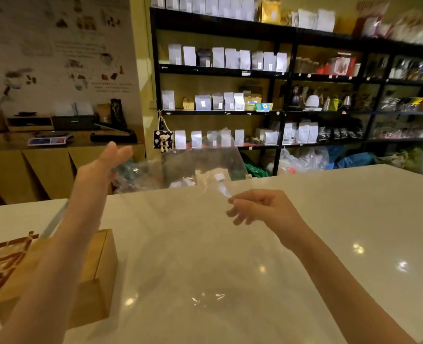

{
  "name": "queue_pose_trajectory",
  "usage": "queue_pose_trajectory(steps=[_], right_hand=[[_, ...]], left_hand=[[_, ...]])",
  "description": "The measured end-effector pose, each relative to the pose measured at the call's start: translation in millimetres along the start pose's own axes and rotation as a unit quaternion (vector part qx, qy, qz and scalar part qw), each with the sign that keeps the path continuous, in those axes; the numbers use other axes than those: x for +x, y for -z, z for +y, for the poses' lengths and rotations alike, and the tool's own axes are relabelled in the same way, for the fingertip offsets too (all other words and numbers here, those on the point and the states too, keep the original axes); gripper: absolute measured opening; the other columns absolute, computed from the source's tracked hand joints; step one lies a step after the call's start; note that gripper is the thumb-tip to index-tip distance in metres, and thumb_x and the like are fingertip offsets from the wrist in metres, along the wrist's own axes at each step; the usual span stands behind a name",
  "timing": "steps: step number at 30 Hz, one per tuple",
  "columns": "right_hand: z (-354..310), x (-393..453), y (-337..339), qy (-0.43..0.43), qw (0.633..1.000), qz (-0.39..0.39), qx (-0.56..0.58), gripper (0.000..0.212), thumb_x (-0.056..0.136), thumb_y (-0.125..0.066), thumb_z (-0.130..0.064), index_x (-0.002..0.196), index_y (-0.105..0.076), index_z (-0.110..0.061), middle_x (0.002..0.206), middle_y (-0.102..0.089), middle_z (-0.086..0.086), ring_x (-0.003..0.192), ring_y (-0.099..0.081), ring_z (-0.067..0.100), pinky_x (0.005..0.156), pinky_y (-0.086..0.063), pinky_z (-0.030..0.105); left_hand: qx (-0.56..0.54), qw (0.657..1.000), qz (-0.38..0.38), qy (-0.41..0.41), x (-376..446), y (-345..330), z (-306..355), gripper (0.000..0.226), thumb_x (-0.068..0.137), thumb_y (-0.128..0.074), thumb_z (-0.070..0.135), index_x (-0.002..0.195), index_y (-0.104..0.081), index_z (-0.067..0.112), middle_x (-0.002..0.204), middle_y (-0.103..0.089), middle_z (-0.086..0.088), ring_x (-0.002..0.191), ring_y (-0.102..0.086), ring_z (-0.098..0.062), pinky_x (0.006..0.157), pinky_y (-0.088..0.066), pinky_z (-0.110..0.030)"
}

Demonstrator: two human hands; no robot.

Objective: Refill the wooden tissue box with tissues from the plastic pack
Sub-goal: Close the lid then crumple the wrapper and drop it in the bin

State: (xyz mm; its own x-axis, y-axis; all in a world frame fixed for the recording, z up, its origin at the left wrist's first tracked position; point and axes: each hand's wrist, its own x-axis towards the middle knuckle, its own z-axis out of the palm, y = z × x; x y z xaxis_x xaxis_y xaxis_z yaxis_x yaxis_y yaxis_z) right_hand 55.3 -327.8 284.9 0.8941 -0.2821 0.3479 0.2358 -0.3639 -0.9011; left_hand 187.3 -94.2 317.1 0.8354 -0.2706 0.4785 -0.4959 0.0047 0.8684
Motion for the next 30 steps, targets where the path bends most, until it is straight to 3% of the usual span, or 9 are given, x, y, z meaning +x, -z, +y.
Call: queue_pose_trajectory(steps=[3, 5, 7, 9, 12, 14, 19, 25, 30], right_hand=[[3.6, 8.2, 1.9, -0.072, 0.986, 0.015, 0.147, 0.014, 0.087, -0.057, -0.011, 0.084, -0.07, -0.015, 0.069, -0.075, -0.001, 0.058, -0.067, 0.01, 0.051, -0.051, 0.02], [10.0, 15.4, -3.4, -0.131, 0.964, 0.023, 0.231, 0.015, 0.089, -0.055, -0.013, 0.086, -0.069, -0.015, 0.069, -0.074, -0.003, 0.057, -0.066, 0.007, 0.049, -0.052, 0.019], [20.3, 22.3, -9.6, -0.18, 0.94, 0.033, 0.286, 0.016, 0.09, -0.053, -0.016, 0.087, -0.069, -0.016, 0.069, -0.074, -0.006, 0.057, -0.067, 0.005, 0.05, -0.053, 0.019], [30.2, 26.4, -14.3, -0.212, 0.928, 0.039, 0.303, 0.015, 0.09, -0.053, -0.018, 0.087, -0.069, -0.018, 0.069, -0.074, -0.008, 0.057, -0.067, 0.003, 0.05, -0.052, 0.018], [41.4, 29.0, -20.4, -0.231, 0.923, 0.043, 0.304, 0.012, 0.087, -0.058, -0.017, 0.085, -0.069, -0.017, 0.068, -0.074, -0.007, 0.057, -0.067, 0.004, 0.049, -0.051, 0.017], [47.9, 29.5, -24.5, -0.231, 0.928, 0.047, 0.29, 0.009, 0.084, -0.062, -0.017, 0.086, -0.07, -0.016, 0.071, -0.074, -0.005, 0.061, -0.067, 0.006, 0.05, -0.051, 0.018], [61.1, 31.2, -36.6, -0.227, 0.939, 0.063, 0.252, 0.004, 0.083, -0.065, -0.017, 0.084, -0.069, -0.016, 0.072, -0.074, -0.002, 0.059, -0.067, 0.008, 0.049, -0.051, 0.019], [70.8, 30.7, -44.3, -0.208, 0.946, 0.059, 0.241, 0.013, 0.083, -0.063, -0.021, 0.086, -0.069, -0.011, 0.073, -0.074, 0.005, 0.059, -0.068, 0.015, 0.051, -0.052, 0.024], [68.6, 28.2, -35.7, -0.183, 0.952, -0.012, 0.246, 0.028, 0.088, -0.043, -0.005, 0.106, -0.064, -0.006, 0.074, -0.075, 0.01, 0.068, -0.07, 0.021, 0.062, -0.057, 0.031]], left_hand=[[-0.104, 0.973, -0.145, 0.147, 6.1, 4.3, -25.7, 0.129, 0.032, -0.056, 0.088, 0.135, -0.042, 0.01, 0.135, -0.054, -0.011, 0.122, -0.052, -0.026, 0.103, -0.035, -0.038], [-0.199, 0.912, -0.262, 0.247, 4.3, -1.7, -38.3, 0.124, 0.032, -0.062, 0.083, 0.128, -0.05, 0.006, 0.125, -0.061, -0.02, 0.114, -0.058, -0.036, 0.097, -0.043, -0.042], [-0.267, 0.86, -0.325, 0.289, 0.5, -10.1, -45.3, 0.109, 0.049, -0.05, 0.084, 0.121, -0.058, 0.003, 0.123, -0.06, -0.026, 0.115, -0.057, -0.039, 0.096, -0.048, -0.047], [-0.278, 0.849, -0.331, 0.305, 1.1, -13.7, -50.4, 0.102, 0.06, -0.033, 0.082, 0.116, -0.062, 0.002, 0.121, -0.061, -0.026, 0.114, -0.059, -0.038, 0.092, -0.051, -0.042], [-0.246, 0.869, -0.315, 0.292, 4.1, -18.2, -50.6, 0.09, 0.054, -0.062, 0.071, 0.113, -0.063, 0.003, 0.115, -0.067, -0.02, 0.105, -0.065, -0.033, 0.077, -0.059, -0.036], [-0.194, 0.903, -0.27, 0.273, 4.1, -20.0, -49.0, 0.076, 0.052, -0.078, 0.051, 0.111, -0.062, 0.005, 0.11, -0.07, -0.016, 0.093, -0.071, -0.024, 0.067, -0.059, -0.028], [-0.059, 0.962, -0.15, 0.22, 2.9, -22.8, -55.6, 0.045, 0.072, -0.071, 0.007, 0.115, -0.059, 0.009, 0.091, -0.074, -0.011, 0.073, -0.073, -0.014, 0.059, -0.059, -0.022], [-0.011, 0.969, -0.107, 0.22, 7.7, -21.9, -63.4, 0.016, 0.08, -0.067, 0.013, 0.096, -0.066, 0.013, 0.059, -0.074, 0.001, 0.057, -0.071, -0.009, 0.05, -0.056, -0.018], [-0.014, 0.972, -0.095, 0.214, 8.3, -21.0, -63.4, 0.02, 0.083, -0.063, 0.015, 0.101, -0.065, 0.007, 0.056, -0.073, 0.002, 0.053, -0.07, -0.008, 0.046, -0.054, -0.018]])
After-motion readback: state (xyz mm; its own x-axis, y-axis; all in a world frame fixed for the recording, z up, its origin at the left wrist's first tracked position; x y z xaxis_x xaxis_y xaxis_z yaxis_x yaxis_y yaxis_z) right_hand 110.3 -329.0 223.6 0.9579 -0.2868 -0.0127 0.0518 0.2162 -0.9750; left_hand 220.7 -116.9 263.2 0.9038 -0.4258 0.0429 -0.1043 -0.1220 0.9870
